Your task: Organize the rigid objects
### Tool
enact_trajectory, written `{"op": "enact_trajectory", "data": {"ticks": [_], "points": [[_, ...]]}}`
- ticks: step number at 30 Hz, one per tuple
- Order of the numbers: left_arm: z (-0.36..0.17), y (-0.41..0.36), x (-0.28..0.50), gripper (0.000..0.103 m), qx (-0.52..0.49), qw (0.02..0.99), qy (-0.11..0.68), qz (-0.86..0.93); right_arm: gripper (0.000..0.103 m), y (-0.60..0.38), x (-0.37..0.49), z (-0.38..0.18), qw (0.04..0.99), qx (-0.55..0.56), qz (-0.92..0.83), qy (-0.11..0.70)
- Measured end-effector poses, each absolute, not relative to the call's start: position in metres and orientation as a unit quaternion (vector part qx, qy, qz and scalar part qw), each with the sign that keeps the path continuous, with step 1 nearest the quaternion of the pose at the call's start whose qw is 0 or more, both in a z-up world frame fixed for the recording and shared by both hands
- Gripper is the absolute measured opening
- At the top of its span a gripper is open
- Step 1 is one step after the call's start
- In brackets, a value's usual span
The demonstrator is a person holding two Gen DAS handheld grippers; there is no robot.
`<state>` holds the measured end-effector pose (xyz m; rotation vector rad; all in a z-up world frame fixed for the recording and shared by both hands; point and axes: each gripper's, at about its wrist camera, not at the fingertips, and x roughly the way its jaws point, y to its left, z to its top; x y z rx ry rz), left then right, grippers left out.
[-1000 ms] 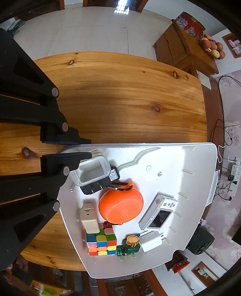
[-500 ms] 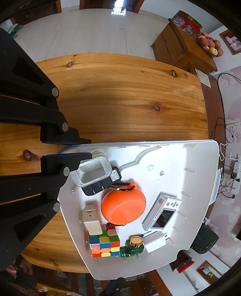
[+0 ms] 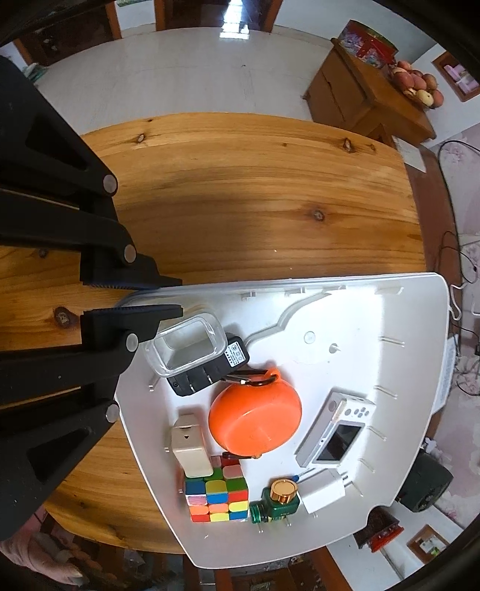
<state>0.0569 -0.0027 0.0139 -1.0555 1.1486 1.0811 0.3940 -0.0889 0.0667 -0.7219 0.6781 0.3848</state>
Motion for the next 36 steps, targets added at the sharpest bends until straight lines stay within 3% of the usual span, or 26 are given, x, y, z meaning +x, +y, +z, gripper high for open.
{"op": "enact_trajectory", "data": {"ticks": [9, 15, 20, 31, 32, 34, 35, 36], "points": [[0.004, 0.007, 0.054, 0.005, -0.49, 0.534, 0.476, 0.497, 0.088, -0.008, 0.338, 0.117, 0.88, -0.226, 0.232, 0.347], [0.004, 0.004, 0.055, 0.005, -0.481, 0.54, 0.468, 0.508, 0.088, -0.002, 0.307, 0.121, 0.872, -0.252, 0.286, 0.307], [0.003, 0.003, 0.052, 0.005, -0.482, 0.547, 0.462, 0.504, 0.088, -0.029, 0.369, 0.118, 0.837, -0.284, 0.343, 0.317], [0.002, 0.002, 0.053, 0.005, -0.47, 0.553, 0.476, 0.497, 0.087, -0.045, 0.51, 0.091, 0.707, -0.305, 0.416, 0.485], [0.002, 0.002, 0.054, 0.005, -0.468, 0.552, 0.478, 0.497, 0.077, -0.044, 0.516, 0.077, 0.698, -0.304, 0.411, 0.502], [0.002, 0.002, 0.055, 0.005, -0.465, 0.552, 0.48, 0.499, 0.044, -0.041, 0.53, 0.046, 0.689, -0.298, 0.388, 0.536], [0.001, 0.003, 0.055, 0.005, -0.465, 0.552, 0.48, 0.498, 0.012, -0.037, 0.538, 0.028, 0.684, -0.293, 0.365, 0.56], [0.002, 0.001, 0.055, 0.005, -0.464, 0.553, 0.481, 0.498, 0.003, -0.038, 0.54, 0.021, 0.683, -0.287, 0.355, 0.57]]}}
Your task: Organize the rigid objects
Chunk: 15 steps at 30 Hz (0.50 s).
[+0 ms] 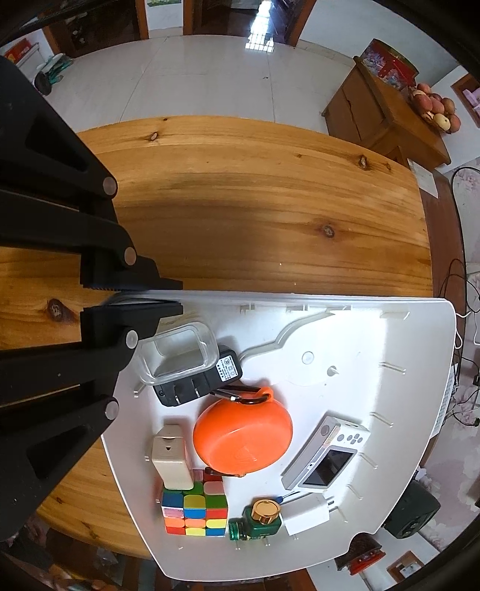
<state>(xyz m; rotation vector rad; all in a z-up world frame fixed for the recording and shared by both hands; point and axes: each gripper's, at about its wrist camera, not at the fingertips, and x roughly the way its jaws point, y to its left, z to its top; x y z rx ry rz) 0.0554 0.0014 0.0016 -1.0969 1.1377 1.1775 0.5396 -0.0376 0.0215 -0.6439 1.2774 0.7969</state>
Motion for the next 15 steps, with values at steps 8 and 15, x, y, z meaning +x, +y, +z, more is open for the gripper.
{"op": "enact_trajectory", "data": {"ticks": [8, 15], "points": [[0.002, 0.002, 0.055, 0.006, -0.461, 0.561, 0.479, 0.493, 0.046, 0.009, 0.312, 0.14, 0.606, -0.33, 0.593, 0.415], [0.004, 0.0, 0.056, 0.006, -0.454, 0.572, 0.479, 0.488, 0.033, 0.017, 0.238, 0.144, 0.571, -0.319, 0.666, 0.36]]}}
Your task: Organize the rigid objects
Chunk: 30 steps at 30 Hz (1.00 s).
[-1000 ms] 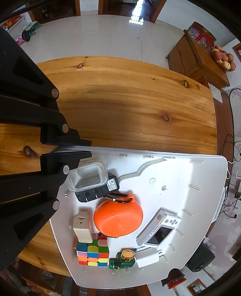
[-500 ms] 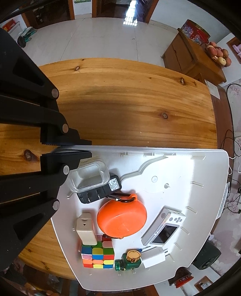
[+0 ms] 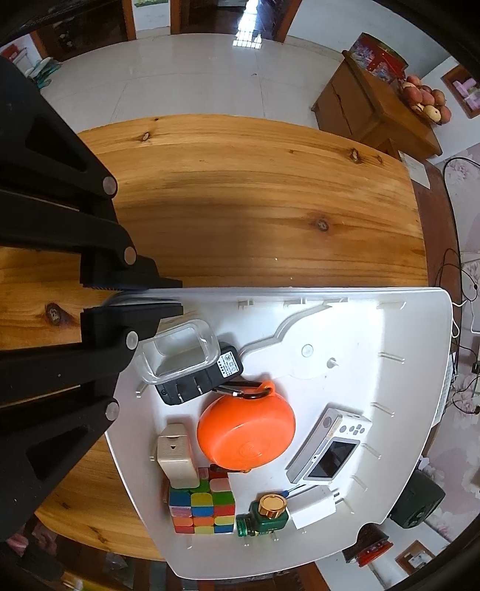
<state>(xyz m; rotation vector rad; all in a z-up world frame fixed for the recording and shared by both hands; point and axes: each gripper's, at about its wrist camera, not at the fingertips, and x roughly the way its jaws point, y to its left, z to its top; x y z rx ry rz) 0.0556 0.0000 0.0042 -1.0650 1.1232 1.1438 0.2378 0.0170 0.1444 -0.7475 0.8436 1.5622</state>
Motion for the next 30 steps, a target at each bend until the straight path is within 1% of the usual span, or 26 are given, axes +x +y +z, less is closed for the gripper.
{"op": "enact_trajectory", "data": {"ticks": [1, 2, 3, 4, 5, 7, 8, 9, 10, 11, 13, 15, 16, 18, 19, 22, 24, 28, 30], "points": [[0.004, -0.001, 0.055, 0.006, -0.458, 0.57, 0.478, 0.487, 0.033, 0.009, 0.258, 0.148, 0.581, -0.303, 0.659, 0.369], [0.004, -0.002, 0.055, 0.006, -0.46, 0.569, 0.478, 0.486, 0.041, 0.0, 0.283, 0.15, 0.604, -0.292, 0.64, 0.375], [0.004, -0.003, 0.055, 0.006, -0.461, 0.57, 0.477, 0.485, 0.05, -0.002, 0.31, 0.152, 0.623, -0.289, 0.62, 0.38], [0.004, -0.004, 0.055, 0.006, -0.459, 0.573, 0.478, 0.482, 0.068, -0.009, 0.34, 0.153, 0.649, -0.285, 0.591, 0.385], [0.004, -0.005, 0.055, 0.007, -0.456, 0.577, 0.479, 0.48, 0.073, -0.018, 0.375, 0.151, 0.681, -0.278, 0.553, 0.392], [0.005, -0.006, 0.054, 0.007, -0.452, 0.582, 0.478, 0.478, 0.072, -0.037, 0.444, 0.14, 0.733, -0.264, 0.474, 0.41], [0.005, -0.007, 0.055, 0.007, -0.452, 0.584, 0.476, 0.478, 0.062, -0.044, 0.467, 0.132, 0.744, -0.263, 0.445, 0.423], [0.006, -0.008, 0.055, 0.007, -0.453, 0.585, 0.473, 0.479, 0.036, -0.051, 0.49, 0.124, 0.75, -0.262, 0.419, 0.439], [0.006, -0.008, 0.055, 0.007, -0.452, 0.585, 0.472, 0.48, 0.024, -0.057, 0.506, 0.116, 0.748, -0.265, 0.401, 0.458], [0.006, -0.008, 0.055, 0.007, -0.45, 0.586, 0.471, 0.482, 0.018, -0.058, 0.512, 0.113, 0.744, -0.27, 0.393, 0.469], [0.007, -0.009, 0.056, 0.007, -0.447, 0.588, 0.469, 0.484, 0.018, -0.06, 0.494, 0.122, 0.735, -0.269, 0.416, 0.462], [0.008, -0.011, 0.057, 0.007, -0.446, 0.586, 0.47, 0.486, 0.019, -0.056, 0.447, 0.139, 0.713, -0.27, 0.477, 0.438], [0.008, -0.01, 0.058, 0.007, -0.447, 0.584, 0.472, 0.487, 0.021, -0.055, 0.423, 0.145, 0.695, -0.274, 0.506, 0.431], [0.008, -0.01, 0.058, 0.006, -0.449, 0.581, 0.471, 0.489, 0.042, -0.049, 0.361, 0.151, 0.645, -0.288, 0.566, 0.424], [0.008, -0.01, 0.058, 0.006, -0.45, 0.581, 0.468, 0.49, 0.045, -0.05, 0.333, 0.151, 0.626, -0.293, 0.587, 0.421], [0.008, -0.011, 0.056, 0.006, -0.451, 0.582, 0.46, 0.496, 0.046, -0.058, 0.279, 0.148, 0.589, -0.296, 0.62, 0.425], [0.008, -0.011, 0.056, 0.006, -0.454, 0.579, 0.456, 0.501, 0.046, -0.07, 0.259, 0.144, 0.584, -0.283, 0.621, 0.439], [0.009, -0.013, 0.059, 0.006, -0.44, 0.579, 0.458, 0.511, 0.046, -0.098, 0.244, 0.134, 0.579, -0.267, 0.615, 0.465], [0.009, -0.015, 0.059, 0.006, -0.435, 0.581, 0.455, 0.516, 0.046, -0.104, 0.244, 0.126, 0.572, -0.282, 0.605, 0.476]]}}
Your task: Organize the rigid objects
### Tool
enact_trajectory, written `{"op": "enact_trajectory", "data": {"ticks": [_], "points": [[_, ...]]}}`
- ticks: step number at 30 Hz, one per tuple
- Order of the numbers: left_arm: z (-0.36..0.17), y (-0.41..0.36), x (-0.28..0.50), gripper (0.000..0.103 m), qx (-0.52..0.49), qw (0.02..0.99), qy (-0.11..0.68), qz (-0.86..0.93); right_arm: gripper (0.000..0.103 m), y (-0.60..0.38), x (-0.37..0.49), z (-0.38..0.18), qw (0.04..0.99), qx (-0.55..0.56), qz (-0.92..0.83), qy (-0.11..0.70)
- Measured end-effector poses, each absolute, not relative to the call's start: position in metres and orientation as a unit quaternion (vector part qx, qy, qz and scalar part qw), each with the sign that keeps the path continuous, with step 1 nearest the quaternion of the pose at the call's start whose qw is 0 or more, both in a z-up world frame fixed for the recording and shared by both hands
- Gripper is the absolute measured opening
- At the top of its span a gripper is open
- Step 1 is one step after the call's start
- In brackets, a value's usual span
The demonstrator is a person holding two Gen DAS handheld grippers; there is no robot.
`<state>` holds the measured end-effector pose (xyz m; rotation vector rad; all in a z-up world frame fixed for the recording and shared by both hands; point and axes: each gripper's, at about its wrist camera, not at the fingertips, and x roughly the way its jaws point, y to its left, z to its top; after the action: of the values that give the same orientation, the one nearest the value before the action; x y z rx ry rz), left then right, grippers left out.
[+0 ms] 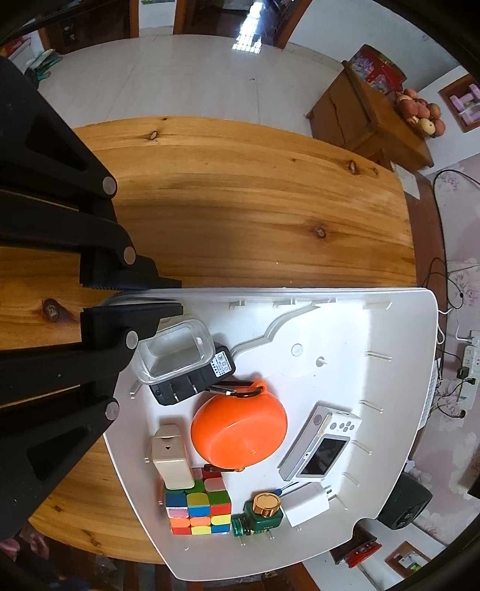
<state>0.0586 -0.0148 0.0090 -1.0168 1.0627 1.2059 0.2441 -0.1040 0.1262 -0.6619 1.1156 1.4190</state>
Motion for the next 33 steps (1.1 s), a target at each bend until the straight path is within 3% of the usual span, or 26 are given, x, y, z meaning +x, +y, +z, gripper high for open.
{"op": "enact_trajectory", "data": {"ticks": [3, 5, 11, 16, 19, 22, 28, 33], "points": [[0.009, -0.015, 0.058, 0.006, -0.434, 0.58, 0.452, 0.521, 0.046, -0.11, 0.261, 0.127, 0.573, -0.304, 0.592, 0.478], [0.009, -0.015, 0.058, 0.006, -0.433, 0.58, 0.451, 0.522, 0.062, -0.107, 0.281, 0.13, 0.583, -0.307, 0.586, 0.471], [0.008, -0.014, 0.058, 0.006, -0.433, 0.575, 0.453, 0.525, 0.066, -0.086, 0.371, 0.126, 0.651, -0.278, 0.553, 0.439], [0.007, -0.015, 0.06, 0.006, -0.426, 0.574, 0.459, 0.529, 0.065, -0.055, 0.438, 0.075, 0.676, -0.264, 0.485, 0.488], [0.007, -0.015, 0.061, 0.006, -0.426, 0.571, 0.46, 0.53, 0.053, -0.048, 0.459, 0.048, 0.672, -0.233, 0.466, 0.527], [0.007, -0.016, 0.062, 0.007, -0.424, 0.571, 0.461, 0.53, 0.051, -0.046, 0.462, 0.037, 0.672, -0.228, 0.455, 0.538], [0.007, -0.016, 0.062, 0.007, -0.425, 0.57, 0.461, 0.531, 0.047, -0.042, 0.439, 0.057, 0.661, -0.22, 0.489, 0.524], [0.008, -0.017, 0.061, 0.006, -0.427, 0.569, 0.456, 0.534, 0.047, -0.047, 0.393, 0.106, 0.657, -0.21, 0.536, 0.487]]}}
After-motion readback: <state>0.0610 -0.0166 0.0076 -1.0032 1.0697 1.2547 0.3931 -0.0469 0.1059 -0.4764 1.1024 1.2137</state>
